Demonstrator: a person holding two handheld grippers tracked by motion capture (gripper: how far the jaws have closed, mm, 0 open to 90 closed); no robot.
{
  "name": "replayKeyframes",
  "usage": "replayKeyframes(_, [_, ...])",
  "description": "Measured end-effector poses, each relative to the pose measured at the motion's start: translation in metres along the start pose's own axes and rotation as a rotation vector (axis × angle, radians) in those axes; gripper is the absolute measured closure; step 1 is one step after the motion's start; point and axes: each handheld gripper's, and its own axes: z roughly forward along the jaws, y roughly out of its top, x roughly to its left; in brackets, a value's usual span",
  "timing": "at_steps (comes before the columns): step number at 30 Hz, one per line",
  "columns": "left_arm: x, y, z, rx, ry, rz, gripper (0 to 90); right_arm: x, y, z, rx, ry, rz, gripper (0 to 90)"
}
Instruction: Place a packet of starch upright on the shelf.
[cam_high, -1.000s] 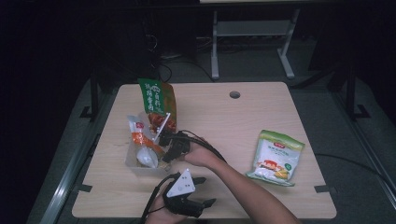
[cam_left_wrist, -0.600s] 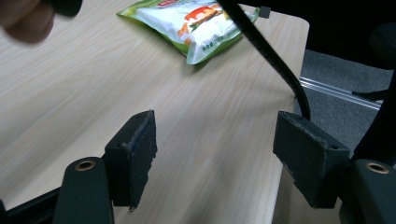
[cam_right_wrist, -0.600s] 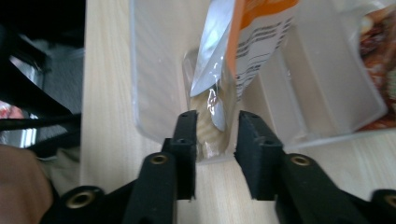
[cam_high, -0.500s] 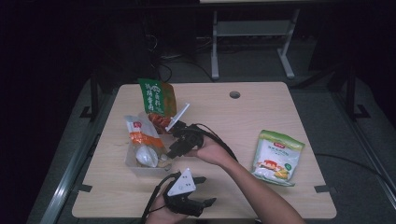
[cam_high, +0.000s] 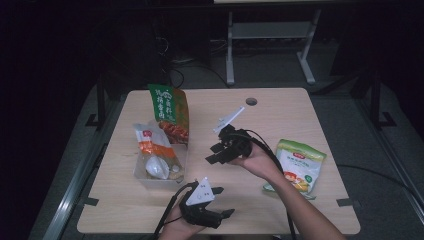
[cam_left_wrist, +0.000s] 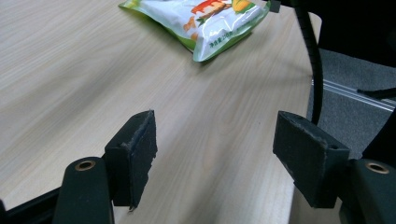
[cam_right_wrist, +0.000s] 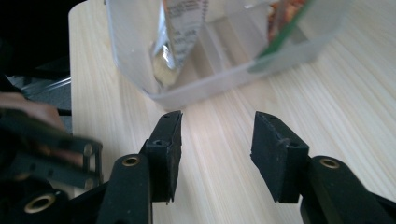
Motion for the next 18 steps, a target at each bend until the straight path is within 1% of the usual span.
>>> replayKeyframes(1, [0.001, 0.001, 0.001, 0.001, 0.001, 0.001, 29.7, -0.002, -0.004, -0.004, -0.008, -0.008, 0.001, 50.8])
replayKeyframes(2, [0.001, 0.002, 0.002, -0.001, 0.003, -0.007, 29.7, -0.003, -0.008, -0.009, -0.007, -0.017, 0.015, 50.2])
replayKeyframes(3, [0.002, 0.003, 0.003, -0.002, 0.003, -0.011, 29.7, -0.004, -0.012, -0.013, -0.013, -0.024, 0.018, 49.5])
replayKeyframes(5, [0.003, 0.006, 0.005, -0.002, 0.008, -0.005, 29.8, -0.007, -0.021, -0.023, -0.023, -0.039, 0.032, 48.1])
replayKeyframes(6, [0.004, 0.008, 0.007, 0.000, 0.011, 0.003, 30.0, -0.007, -0.025, -0.027, -0.024, -0.047, 0.049, 47.2])
replayKeyframes(8, [0.005, 0.011, 0.010, 0.000, 0.008, -0.002, 30.3, -0.009, -0.033, -0.037, -0.033, -0.061, 0.074, 45.6])
replayKeyframes(11, [0.005, 0.017, 0.017, 0.004, 0.003, -0.003, 30.8, -0.013, -0.048, -0.051, -0.043, -0.085, 0.103, 43.6])
replayKeyframes(13, [0.005, 0.021, 0.024, 0.009, 0.001, 0.013, 31.1, -0.016, -0.058, -0.060, -0.050, -0.100, 0.122, 42.5])
replayKeyframes(16, [0.005, 0.026, 0.035, 0.010, -0.008, 0.015, 31.6, -0.019, -0.073, -0.074, -0.046, -0.133, 0.156, 41.5])
replayKeyframes(18, [0.005, 0.030, 0.042, 0.013, -0.015, 0.015, 32.1, -0.021, -0.083, -0.082, -0.050, -0.153, 0.164, 41.0])
